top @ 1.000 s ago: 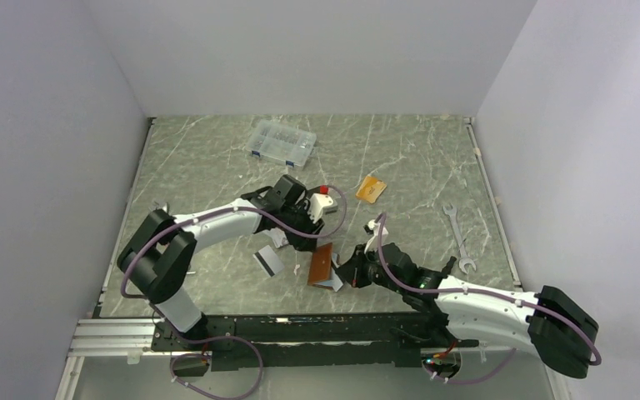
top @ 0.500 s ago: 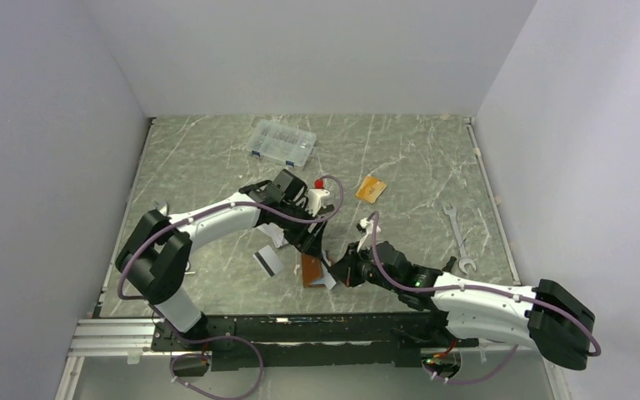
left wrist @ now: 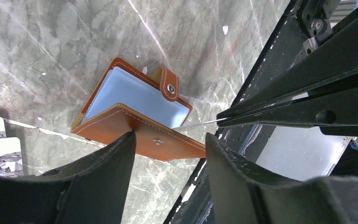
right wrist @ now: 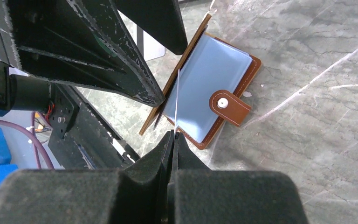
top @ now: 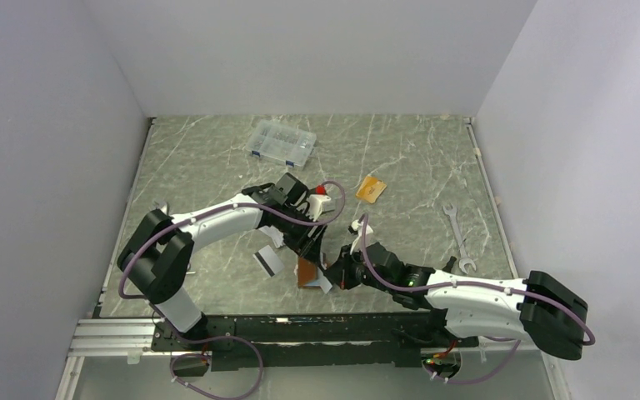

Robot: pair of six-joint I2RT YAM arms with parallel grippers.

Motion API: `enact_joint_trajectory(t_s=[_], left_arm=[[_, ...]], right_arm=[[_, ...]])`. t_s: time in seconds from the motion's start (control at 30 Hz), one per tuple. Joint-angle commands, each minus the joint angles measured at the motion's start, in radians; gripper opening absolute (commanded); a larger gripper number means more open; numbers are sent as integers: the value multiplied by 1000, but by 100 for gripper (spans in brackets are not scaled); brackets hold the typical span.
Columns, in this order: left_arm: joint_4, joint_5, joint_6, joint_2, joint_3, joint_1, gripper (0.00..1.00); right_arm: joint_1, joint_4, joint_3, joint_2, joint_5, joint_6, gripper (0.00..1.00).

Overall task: Put the credit cards into the card holder
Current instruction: Open the card holder at the center of the board.

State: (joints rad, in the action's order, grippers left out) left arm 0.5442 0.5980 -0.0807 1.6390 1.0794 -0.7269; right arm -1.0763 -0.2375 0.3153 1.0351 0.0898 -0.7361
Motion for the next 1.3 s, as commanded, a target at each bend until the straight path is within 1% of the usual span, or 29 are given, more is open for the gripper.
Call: enact_joint_trajectory(t_s=[0.0,0.13,0.3,0.43,0.47,0.6,0.67,0.73,0.83,1.0,1.27], left_arm=[[31,-35,55,-31,0,-8,60],[51,-64,60,-41,1,-5,62],[62,-58,57,-56,6,20,61],[48,-28,45,-77,10,39,67],[47,-16,48,-81,8,39,67],[61,23,68,-90,-10,39,56],[75,23,106,-87,-17,39,51],[86,15,124,-84,-23,39,49],[105,-9,149,-79,-28,43,47],[131,-19,183,-80,-38,68,47],[167,-62,241,-90,-64,134,43]], right_arm=[[-5,-60,48,-2,14,13,0],[-13,-56,64,7,5,27,0],[-29,-56,89,37,-5,43,0],[-36,-61,94,52,-7,43,0],[-39,-62,96,54,-7,44,0],[-40,-60,99,51,-1,46,0],[-40,-62,102,53,-3,50,0],[-42,-63,109,63,-9,54,0],[-44,-66,123,76,-16,59,0],[-49,-69,148,111,-28,70,0],[-55,-84,166,157,-40,76,0]])
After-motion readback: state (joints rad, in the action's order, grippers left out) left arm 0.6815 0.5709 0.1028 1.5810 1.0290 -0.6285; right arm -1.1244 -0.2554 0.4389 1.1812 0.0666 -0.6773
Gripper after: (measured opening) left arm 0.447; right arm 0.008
